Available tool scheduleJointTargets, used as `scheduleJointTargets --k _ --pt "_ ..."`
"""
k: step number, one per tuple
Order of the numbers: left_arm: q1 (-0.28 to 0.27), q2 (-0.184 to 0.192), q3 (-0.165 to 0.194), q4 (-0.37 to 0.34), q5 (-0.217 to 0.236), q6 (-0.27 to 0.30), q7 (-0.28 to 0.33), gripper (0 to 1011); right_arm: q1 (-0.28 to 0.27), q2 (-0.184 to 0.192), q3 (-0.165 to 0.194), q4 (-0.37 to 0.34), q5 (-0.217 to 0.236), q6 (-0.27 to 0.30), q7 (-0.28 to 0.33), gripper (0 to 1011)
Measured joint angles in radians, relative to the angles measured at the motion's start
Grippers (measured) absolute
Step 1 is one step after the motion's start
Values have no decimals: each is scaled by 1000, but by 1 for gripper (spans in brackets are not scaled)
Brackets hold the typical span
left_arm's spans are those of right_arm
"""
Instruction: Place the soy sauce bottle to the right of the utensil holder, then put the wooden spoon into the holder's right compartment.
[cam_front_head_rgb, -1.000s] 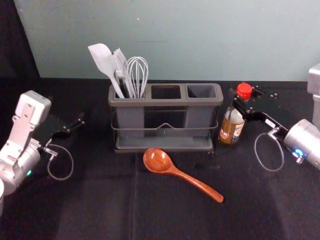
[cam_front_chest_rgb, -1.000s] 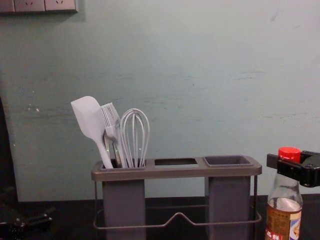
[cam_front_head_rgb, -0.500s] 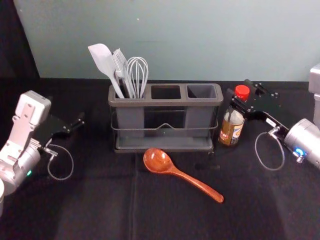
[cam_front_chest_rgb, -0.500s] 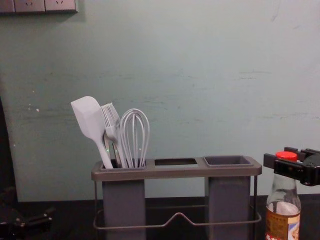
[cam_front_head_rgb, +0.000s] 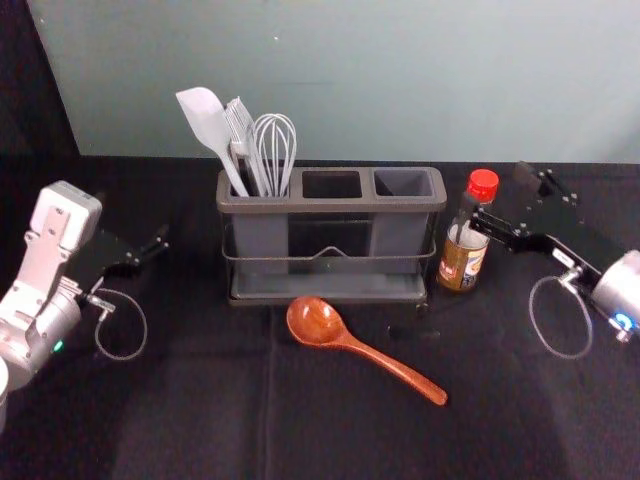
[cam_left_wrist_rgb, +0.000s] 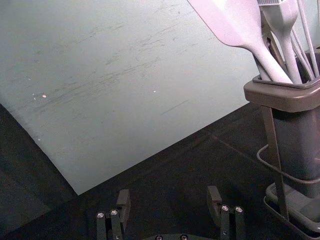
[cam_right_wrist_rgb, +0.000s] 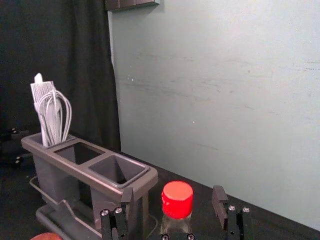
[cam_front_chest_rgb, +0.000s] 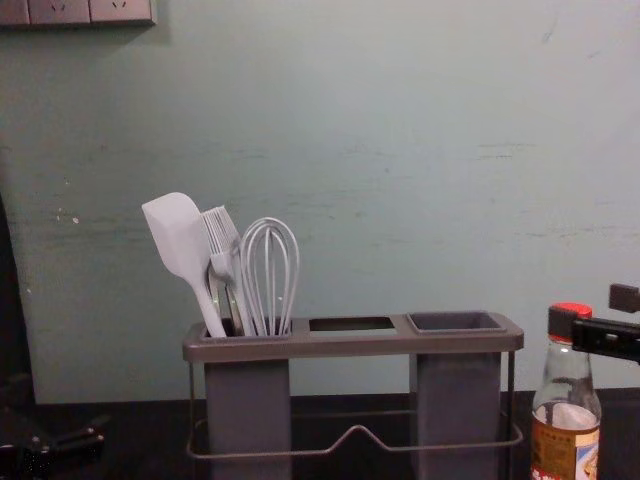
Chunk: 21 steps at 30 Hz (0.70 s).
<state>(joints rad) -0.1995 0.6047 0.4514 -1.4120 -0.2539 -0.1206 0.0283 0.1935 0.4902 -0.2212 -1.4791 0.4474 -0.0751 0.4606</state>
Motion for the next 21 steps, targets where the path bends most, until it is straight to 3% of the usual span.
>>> scheduleJointTargets --k 13,21 --pt "0 0 0 0 0 0 0 1005 -147 69 62 -178 24 56 -32 1002" --pt "0 0 0 0 0 0 0 1005 -192 122 61 -257 17 128 -34 1002"
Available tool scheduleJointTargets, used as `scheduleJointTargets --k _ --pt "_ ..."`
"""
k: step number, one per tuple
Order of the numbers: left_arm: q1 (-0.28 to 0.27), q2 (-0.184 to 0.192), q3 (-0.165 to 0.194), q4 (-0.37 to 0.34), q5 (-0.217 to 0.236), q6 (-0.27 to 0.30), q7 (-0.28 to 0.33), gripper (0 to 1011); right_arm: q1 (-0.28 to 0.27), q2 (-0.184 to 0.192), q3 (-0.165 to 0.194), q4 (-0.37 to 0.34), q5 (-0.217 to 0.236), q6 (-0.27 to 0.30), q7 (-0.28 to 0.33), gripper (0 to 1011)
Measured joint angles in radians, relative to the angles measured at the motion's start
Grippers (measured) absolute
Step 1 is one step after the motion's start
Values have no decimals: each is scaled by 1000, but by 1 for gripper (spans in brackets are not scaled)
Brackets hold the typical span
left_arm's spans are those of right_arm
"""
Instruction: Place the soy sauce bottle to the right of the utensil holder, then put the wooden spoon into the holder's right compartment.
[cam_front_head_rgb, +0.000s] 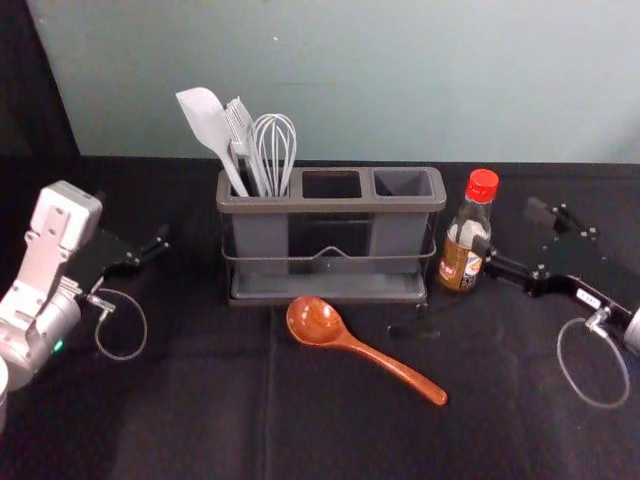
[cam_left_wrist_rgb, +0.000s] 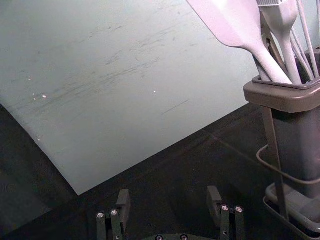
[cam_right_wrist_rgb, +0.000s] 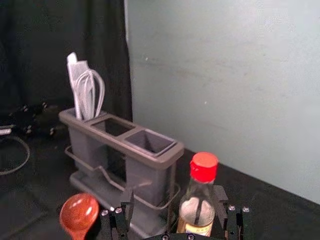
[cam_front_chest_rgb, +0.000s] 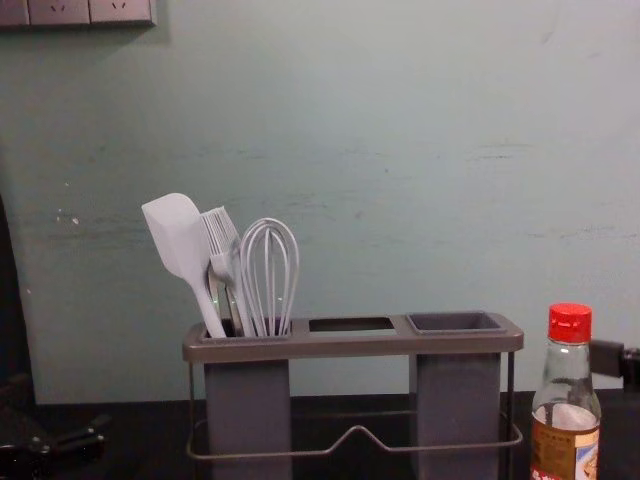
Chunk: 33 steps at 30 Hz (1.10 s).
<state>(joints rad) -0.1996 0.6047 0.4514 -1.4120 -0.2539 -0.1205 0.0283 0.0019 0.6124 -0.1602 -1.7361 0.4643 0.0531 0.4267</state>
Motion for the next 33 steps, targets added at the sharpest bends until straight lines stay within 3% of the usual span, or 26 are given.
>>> scheduleJointTargets --k 7,19,33 --pt "0 0 0 0 0 0 0 1005 -13 41 -26 -44 -12 56 13 1002" --pt "0 0 0 0 0 0 0 1005 36 63 -134 -50 -48 150 42 1002" --pt "0 0 0 0 0 0 0 1005 222 23 -317 32 -138 290 104 1002"
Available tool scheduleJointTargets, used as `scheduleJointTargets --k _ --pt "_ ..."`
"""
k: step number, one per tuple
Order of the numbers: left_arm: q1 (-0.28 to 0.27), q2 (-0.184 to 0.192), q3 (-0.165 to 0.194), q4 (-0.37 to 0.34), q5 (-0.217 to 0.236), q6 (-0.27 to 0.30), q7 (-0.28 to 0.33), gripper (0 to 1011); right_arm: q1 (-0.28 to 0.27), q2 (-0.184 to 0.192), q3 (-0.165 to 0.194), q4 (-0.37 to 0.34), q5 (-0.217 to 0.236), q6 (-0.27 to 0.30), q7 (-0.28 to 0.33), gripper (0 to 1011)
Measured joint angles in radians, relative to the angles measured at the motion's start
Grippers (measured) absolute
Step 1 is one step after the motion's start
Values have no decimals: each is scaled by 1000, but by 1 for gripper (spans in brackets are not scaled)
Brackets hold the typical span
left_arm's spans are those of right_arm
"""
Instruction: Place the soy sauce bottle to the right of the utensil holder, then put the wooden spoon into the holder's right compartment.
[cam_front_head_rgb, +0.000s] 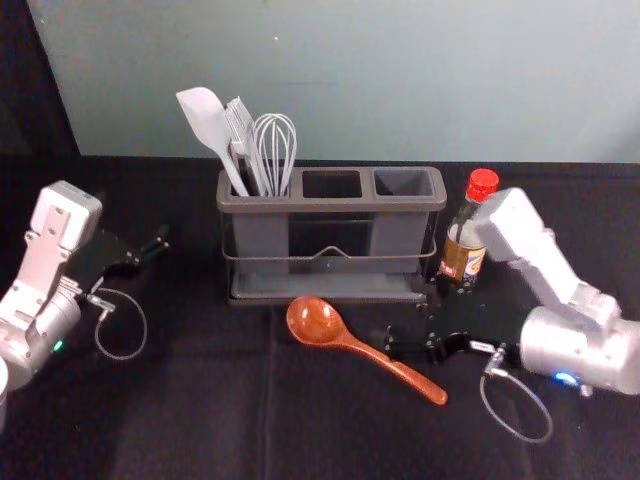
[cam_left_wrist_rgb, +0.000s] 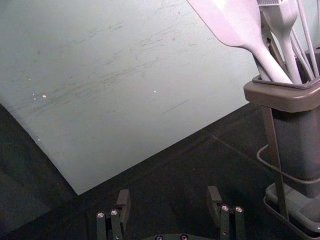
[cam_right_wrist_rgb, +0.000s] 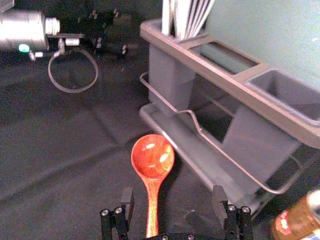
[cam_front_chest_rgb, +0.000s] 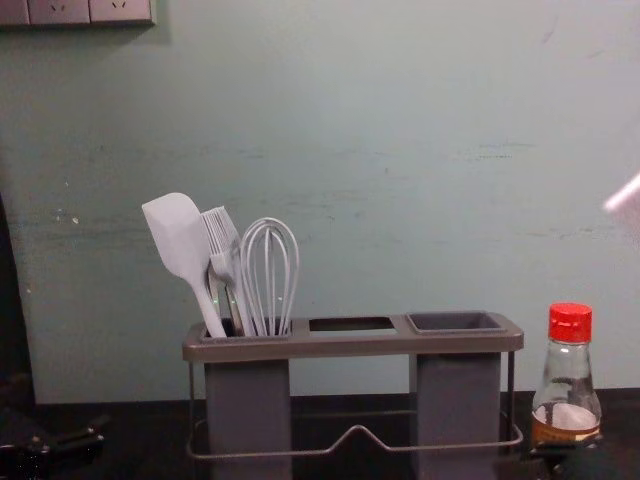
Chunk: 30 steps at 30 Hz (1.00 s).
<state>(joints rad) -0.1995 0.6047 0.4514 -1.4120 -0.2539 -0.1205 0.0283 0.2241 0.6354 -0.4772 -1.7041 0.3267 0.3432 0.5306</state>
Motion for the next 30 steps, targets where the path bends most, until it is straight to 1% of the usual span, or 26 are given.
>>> scheduleJointTargets --k 1,2,3,4,5,7,8,9,10,11,13,14,15,16,17,18,19,23,26,29,30 --pt "0 0 0 0 0 0 0 1005 12 -2 -10 5 -7 12 6 1002" --pt "0 0 0 0 0 0 0 1005 36 -5 -31 13 -18 32 15 1002" --pt "0 0 0 0 0 0 0 1005 48 -6 -41 16 -24 44 22 1002" --pt "0 0 0 0 0 0 0 1005 73 -8 -61 22 -34 72 36 1002" --pt "0 0 0 0 0 0 0 1005 73 -8 -61 22 -34 72 36 1002" --pt "0 0 0 0 0 0 0 1005 122 -8 -99 26 -50 133 65 1002" --pt "0 0 0 0 0 0 0 1005 135 -7 -108 27 -52 148 73 1002" --pt "0 0 0 0 0 0 0 1005 159 -6 -126 28 -56 182 91 1002" --pt "0 0 0 0 0 0 0 1005 159 -6 -126 28 -56 182 91 1002" --pt "0 0 0 0 0 0 0 1005 182 -5 -142 29 -59 217 107 1002" --pt "0 0 0 0 0 0 0 1005 215 -5 -164 32 -61 258 128 1002" --pt "0 0 0 0 0 0 0 1005 215 -5 -164 32 -61 258 128 1002" --pt "0 0 0 0 0 0 0 1005 238 -7 -180 36 -65 284 138 1002" --pt "0 0 0 0 0 0 0 1005 249 -9 -188 39 -66 297 142 1002" --pt "0 0 0 0 0 0 0 1005 271 -16 -202 46 -68 319 150 1002" --pt "0 0 0 0 0 0 0 1005 281 -20 -209 50 -70 329 154 1002" --pt "0 0 0 0 0 0 0 1005 301 -30 -225 61 -74 345 159 1002" --pt "0 0 0 0 0 0 0 1005 332 -51 -253 80 -82 364 164 1002" --pt "0 0 0 0 0 0 0 1005 360 -79 -285 114 -94 373 167 1002" --pt "0 0 0 0 0 0 0 1005 373 -99 -299 139 -100 373 166 1002" --pt "0 0 0 0 0 0 0 1005 378 -111 -305 152 -104 373 163 1002"
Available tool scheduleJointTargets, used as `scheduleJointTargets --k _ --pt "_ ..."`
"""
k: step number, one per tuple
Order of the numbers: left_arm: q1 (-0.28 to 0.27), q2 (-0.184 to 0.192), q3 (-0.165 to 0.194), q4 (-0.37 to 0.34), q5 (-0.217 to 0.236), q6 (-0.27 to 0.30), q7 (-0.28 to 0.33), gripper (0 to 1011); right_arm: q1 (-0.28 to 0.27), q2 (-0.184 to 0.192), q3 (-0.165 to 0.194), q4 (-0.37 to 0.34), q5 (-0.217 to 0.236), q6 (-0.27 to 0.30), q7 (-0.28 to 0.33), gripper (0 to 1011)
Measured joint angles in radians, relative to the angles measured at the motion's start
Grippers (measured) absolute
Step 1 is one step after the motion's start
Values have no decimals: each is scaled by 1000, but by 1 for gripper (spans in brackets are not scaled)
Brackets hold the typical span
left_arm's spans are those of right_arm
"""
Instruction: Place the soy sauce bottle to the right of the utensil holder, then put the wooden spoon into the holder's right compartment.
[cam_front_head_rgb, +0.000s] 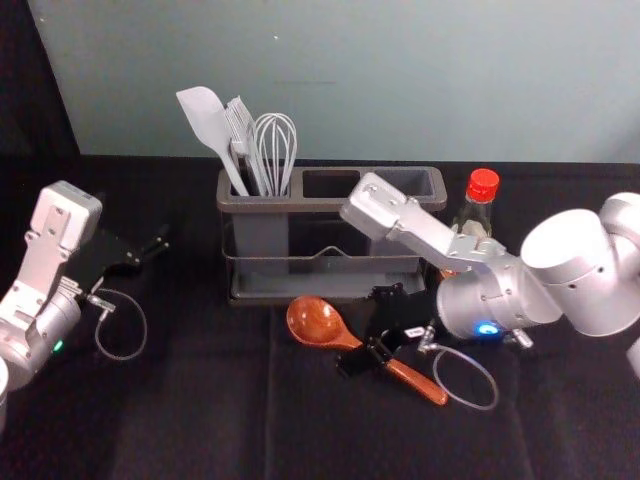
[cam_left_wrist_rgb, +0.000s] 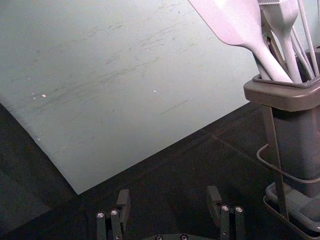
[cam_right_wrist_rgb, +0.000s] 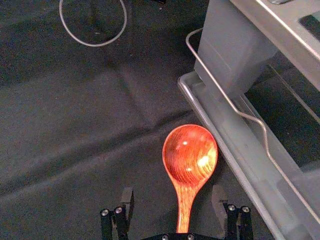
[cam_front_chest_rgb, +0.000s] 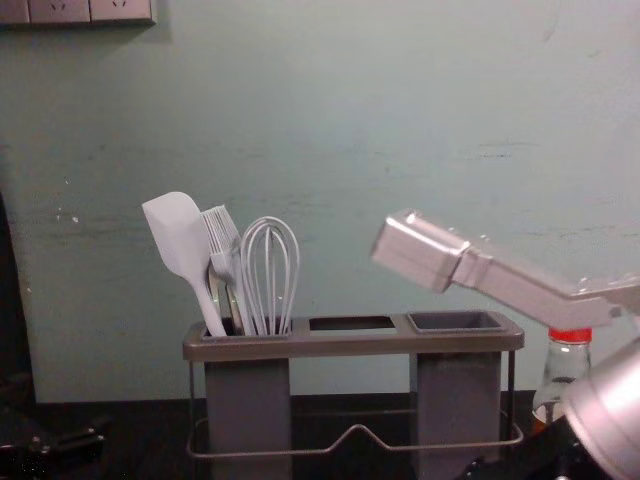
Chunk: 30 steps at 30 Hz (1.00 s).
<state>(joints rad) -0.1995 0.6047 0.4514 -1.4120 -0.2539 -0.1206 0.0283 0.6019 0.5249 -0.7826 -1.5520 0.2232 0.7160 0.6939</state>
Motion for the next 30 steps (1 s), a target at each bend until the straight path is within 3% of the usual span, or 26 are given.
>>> scheduleJointTargets --k 15,30 --pt "0 0 0 0 0 0 0 1005 30 -87 -25 117 -17 -23 -18 1002" --pt "0 0 0 0 0 0 0 1005 31 -129 -13 173 -32 -44 -41 1002"
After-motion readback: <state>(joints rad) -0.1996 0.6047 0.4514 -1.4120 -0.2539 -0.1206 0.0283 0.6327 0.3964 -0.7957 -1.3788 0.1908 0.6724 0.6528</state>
